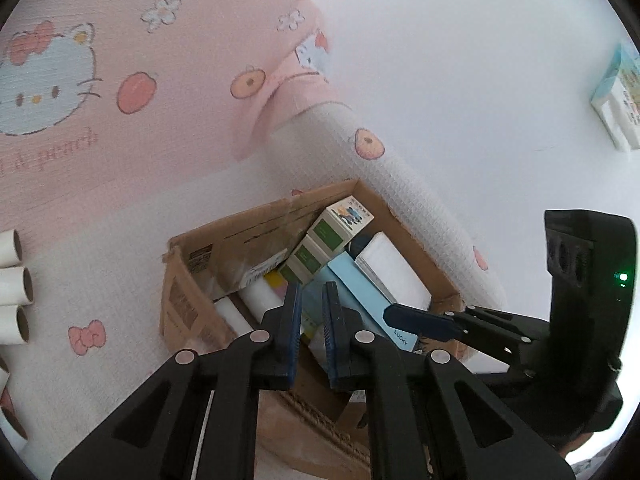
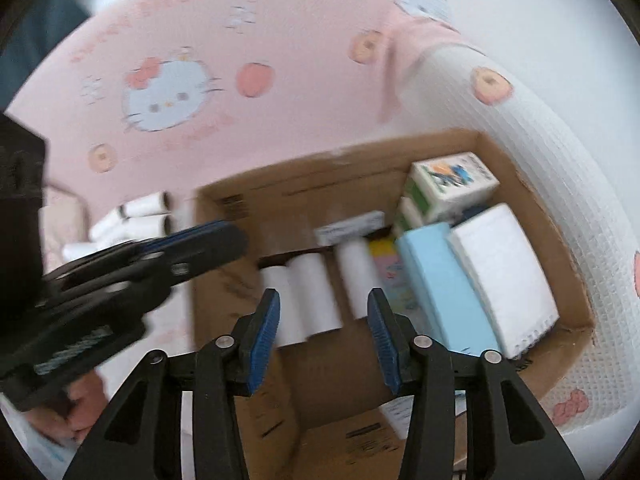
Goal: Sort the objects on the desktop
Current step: 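Withdraw the right gripper from the box back toward the tubes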
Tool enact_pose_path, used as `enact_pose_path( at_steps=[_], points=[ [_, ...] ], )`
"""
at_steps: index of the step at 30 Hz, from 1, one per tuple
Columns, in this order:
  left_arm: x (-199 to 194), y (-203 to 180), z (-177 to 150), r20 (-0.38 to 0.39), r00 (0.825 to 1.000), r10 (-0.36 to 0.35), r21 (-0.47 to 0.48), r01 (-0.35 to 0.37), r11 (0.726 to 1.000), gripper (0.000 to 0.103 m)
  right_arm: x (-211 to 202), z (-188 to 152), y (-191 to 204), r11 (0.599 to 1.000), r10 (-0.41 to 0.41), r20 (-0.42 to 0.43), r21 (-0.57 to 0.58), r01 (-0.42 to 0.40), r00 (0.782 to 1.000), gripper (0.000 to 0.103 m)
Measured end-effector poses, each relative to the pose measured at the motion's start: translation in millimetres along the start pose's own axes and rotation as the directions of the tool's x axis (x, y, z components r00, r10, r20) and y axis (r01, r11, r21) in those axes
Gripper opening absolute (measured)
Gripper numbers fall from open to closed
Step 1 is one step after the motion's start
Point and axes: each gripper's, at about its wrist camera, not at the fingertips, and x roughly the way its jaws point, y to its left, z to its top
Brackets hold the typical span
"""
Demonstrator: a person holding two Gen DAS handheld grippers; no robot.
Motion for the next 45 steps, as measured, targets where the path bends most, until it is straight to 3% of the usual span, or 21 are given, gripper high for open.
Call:
enact_pose_path(
  at_steps=[5, 10, 15, 22, 29, 34, 37, 41, 45],
  points=[
    [-29.2, 12.6, -13.3, 0.067, 0.998, 0.003, -0.026, -0.002, 1.0, 0.012, -27.7, -12.6, 14.9, 1.0, 0.01, 0.078, -0.013, -0.009, 0.997, 0.05],
    [-63.9, 36.8, -28.7, 0.127, 0.99, 0.055, -0.062, -0.047, 0.997, 0.012, -11.7, -8.6, 32.2, 0.997, 0.081, 0.107, -0.012, -0.08, 0.991, 0.051],
    [-105.5, 63.3, -49.3, 0.206, 0.975, 0.078, -0.131, -0.051, 0.99, 0.012, -18.5, -10.2, 46.0, 0.997, 0.067, 0.165, -0.035, -0.062, 0.984, 0.051],
    [-141.9, 103.1, -88.3, 0.203, 0.954, 0.222, -0.21, -0.179, 0.961, 0.012, -31.9, -17.3, 88.9, 0.976, 0.158, 0.26, -0.188, -0.111, 0.952, 0.055],
    [-176.0, 145.5, -122.0, 0.163, 0.942, 0.293, -0.345, -0.224, 0.911, 0.012, -22.9, -33.7, 144.8, 0.916, 0.207, 0.259, -0.391, -0.094, 0.943, 0.056],
    [-198.8, 173.6, -138.4, 0.139, 0.926, 0.351, -0.429, -0.264, 0.864, 0.012, -6.9, -44.4, 166.9, 0.872, 0.34, 0.195, -0.431, -0.231, 0.92, 0.056],
    [-207.1, 187.7, -147.7, 0.102, 0.911, 0.399, -0.472, -0.309, 0.826, 0.014, 10.1, -50.2, 180.3, 0.852, 0.374, 0.151, -0.445, -0.275, 0.915, 0.056],
    [-219.5, 197.0, -160.3, 0.085, 0.9, 0.428, -0.505, -0.331, 0.797, 0.027, 32.7, -56.1, 196.8, 0.839, 0.379, 0.118, -0.464, -0.286, 0.918, 0.056],
    [-224.5, 205.5, -166.3, 0.05, 0.892, 0.45, -0.533, -0.357, 0.767, 0.038, 47.5, -58.1, 212.6, 0.821, 0.396, 0.137, -0.496, -0.283, 0.908, 0.056]
  ],
)
